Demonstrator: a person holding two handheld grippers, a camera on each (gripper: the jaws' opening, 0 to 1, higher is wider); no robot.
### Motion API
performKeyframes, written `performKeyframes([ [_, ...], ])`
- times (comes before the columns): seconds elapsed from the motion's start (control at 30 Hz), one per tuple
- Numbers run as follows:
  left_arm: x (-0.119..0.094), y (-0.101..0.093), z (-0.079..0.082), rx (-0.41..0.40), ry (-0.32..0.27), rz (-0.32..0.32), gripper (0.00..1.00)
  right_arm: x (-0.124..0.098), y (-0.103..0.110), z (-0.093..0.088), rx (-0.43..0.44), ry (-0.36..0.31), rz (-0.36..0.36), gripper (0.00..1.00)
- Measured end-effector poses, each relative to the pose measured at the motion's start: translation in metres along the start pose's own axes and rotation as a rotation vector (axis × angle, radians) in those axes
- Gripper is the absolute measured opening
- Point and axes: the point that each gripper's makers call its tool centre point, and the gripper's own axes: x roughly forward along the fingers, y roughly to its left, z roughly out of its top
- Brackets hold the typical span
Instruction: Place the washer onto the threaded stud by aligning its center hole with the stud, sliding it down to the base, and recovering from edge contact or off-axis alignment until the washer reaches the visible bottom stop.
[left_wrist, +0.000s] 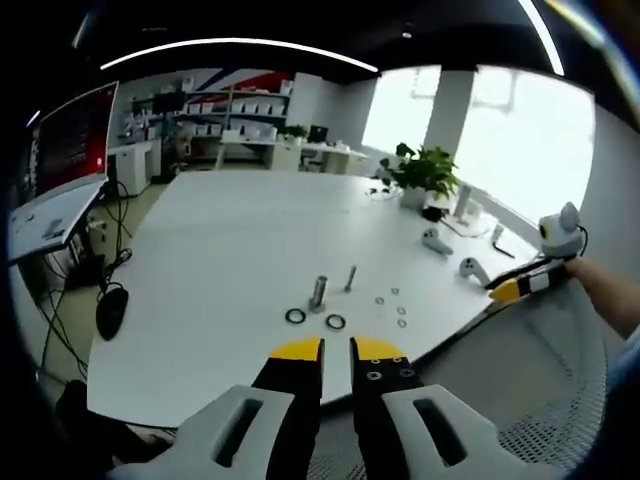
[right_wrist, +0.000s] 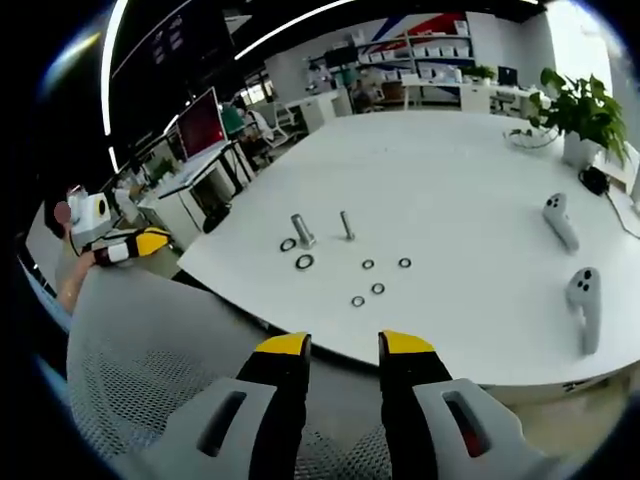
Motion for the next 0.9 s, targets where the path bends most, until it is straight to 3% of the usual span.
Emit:
performKeyframes([
  [0.33,0.0003,-0.0017,-0.0022,0.003,0.013,-0.01,0.08,0.0,0.0007,0.0011,0.022,-0.022,-0.01,0.29],
  [0.4,-0.0007,-0.0033,0.001,0.004,-0.009,-0.021,0.08,0.0,-0.0003,0.0005,0.027,-0.018,-0.019,0.29],
  [0.9,-0.0005,-0.0042,-0.004,0.008,0.021,-0.03,0.08,0.0002,-0.0016,-0.0029,0.019,0.009,-0.029,0.29],
])
